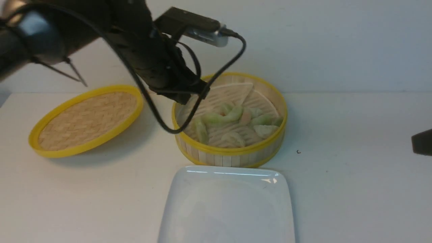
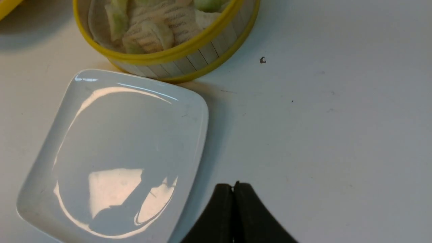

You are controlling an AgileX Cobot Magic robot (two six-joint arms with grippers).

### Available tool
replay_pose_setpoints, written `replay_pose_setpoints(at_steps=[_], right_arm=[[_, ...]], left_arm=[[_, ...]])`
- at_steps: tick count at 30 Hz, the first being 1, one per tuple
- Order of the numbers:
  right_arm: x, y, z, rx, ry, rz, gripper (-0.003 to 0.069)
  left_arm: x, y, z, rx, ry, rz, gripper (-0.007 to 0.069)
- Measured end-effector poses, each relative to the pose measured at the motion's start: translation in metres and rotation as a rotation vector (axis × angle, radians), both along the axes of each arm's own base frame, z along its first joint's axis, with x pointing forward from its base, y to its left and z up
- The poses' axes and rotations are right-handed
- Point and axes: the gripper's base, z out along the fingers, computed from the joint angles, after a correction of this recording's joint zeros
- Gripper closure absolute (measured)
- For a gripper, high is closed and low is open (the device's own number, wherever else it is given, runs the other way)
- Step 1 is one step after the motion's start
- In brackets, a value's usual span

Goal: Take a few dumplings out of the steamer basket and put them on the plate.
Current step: Use the left arm to grab a dumpling from the steamer

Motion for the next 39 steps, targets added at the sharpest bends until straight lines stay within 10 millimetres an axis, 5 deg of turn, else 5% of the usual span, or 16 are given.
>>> replay_pose_setpoints(at_steps=[5,9,12,23,26,30,33,35,39], right_arm=[[0.000,0.000,0.000,-0.001,0.001,0.001,0.0672],[0.000,0.000,0.000,-0.001,0.003,0.003,0.0672],[0.000,0.000,0.000,0.000,0.003,0.003,0.0672],[-0.001,0.001,0.000,0.006,0.005,0.004,0.0672],[-0.001,0.001,0.000,0.006,0.007,0.005,0.0672],[-0.001,0.001,0.000,0.007,0.010,0.006,0.0672],[-0.001,0.001,0.000,0.009,0.014,0.008,0.0672],[-0.002,0.001,0.000,0.011,0.020,0.011,0.0672],[-0.003,0.002,-0.001,0.012,0.038,0.019,0.0672]], left_arm=[[0.029,-0.014,-0.029,0.018,0.041,0.026,0.0448],[0.057,-0.020,-0.062,0.068,0.054,0.088,0.0242],[0.070,-0.023,-0.082,0.093,0.061,0.106,0.0165],[0.086,-0.030,-0.132,0.107,0.132,0.169,0.0125],[0.087,-0.031,-0.133,0.094,0.140,0.193,0.0155],[0.086,-0.032,-0.132,0.074,0.162,0.217,0.0349],[0.084,-0.032,-0.125,0.087,0.185,0.218,0.0395],[0.084,-0.032,-0.111,0.089,0.189,0.218,0.0400],[0.081,-0.031,-0.045,0.028,0.086,0.218,0.0400]])
